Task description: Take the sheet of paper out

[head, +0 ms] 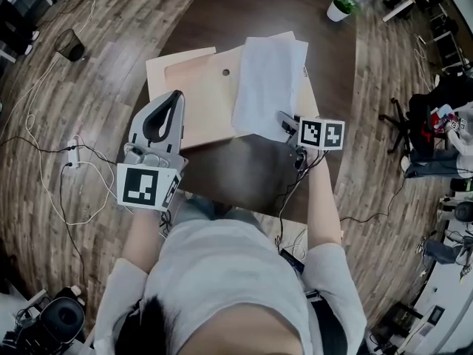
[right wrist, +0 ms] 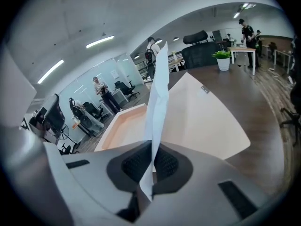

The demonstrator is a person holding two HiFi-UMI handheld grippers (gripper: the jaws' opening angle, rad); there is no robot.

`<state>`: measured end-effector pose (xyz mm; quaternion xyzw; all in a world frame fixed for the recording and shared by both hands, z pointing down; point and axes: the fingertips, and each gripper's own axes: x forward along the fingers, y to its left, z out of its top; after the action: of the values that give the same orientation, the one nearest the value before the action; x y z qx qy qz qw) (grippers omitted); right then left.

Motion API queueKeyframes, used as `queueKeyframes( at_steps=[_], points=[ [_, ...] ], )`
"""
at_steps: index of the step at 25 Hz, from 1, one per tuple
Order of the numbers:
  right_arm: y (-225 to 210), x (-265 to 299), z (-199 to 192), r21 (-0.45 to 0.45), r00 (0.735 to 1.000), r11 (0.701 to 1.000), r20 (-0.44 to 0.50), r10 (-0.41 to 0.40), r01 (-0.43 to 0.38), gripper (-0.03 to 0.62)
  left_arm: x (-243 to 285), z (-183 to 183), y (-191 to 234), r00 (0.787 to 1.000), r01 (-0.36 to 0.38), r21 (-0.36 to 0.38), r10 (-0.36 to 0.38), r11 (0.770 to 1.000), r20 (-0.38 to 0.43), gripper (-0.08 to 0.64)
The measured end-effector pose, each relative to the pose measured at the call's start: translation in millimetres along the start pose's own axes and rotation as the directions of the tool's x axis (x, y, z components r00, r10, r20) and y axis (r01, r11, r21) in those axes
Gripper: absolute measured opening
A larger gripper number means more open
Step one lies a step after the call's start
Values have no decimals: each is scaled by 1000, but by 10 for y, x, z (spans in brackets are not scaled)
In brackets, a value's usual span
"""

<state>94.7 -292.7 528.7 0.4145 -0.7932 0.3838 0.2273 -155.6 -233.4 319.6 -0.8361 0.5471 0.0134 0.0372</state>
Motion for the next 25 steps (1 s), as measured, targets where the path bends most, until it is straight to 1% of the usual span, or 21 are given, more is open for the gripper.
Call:
queueKeyframes(
  at_steps=[11, 14, 25],
  points=[
    [73, -529, 52, -27, 992, 999, 126, -13, 17, 14, -7, 164, -390, 999, 26, 4, -26, 1000, 19, 9],
    [110, -666, 68, -41, 987, 999, 159, -6, 13, 14, -10, 222, -488, 999, 35, 7, -35, 999, 25, 9],
    [211, -1078, 53, -95, 965, 994, 260, -28, 55, 14, -64, 308, -786, 998, 56, 10, -57, 998, 40, 9]
  ],
)
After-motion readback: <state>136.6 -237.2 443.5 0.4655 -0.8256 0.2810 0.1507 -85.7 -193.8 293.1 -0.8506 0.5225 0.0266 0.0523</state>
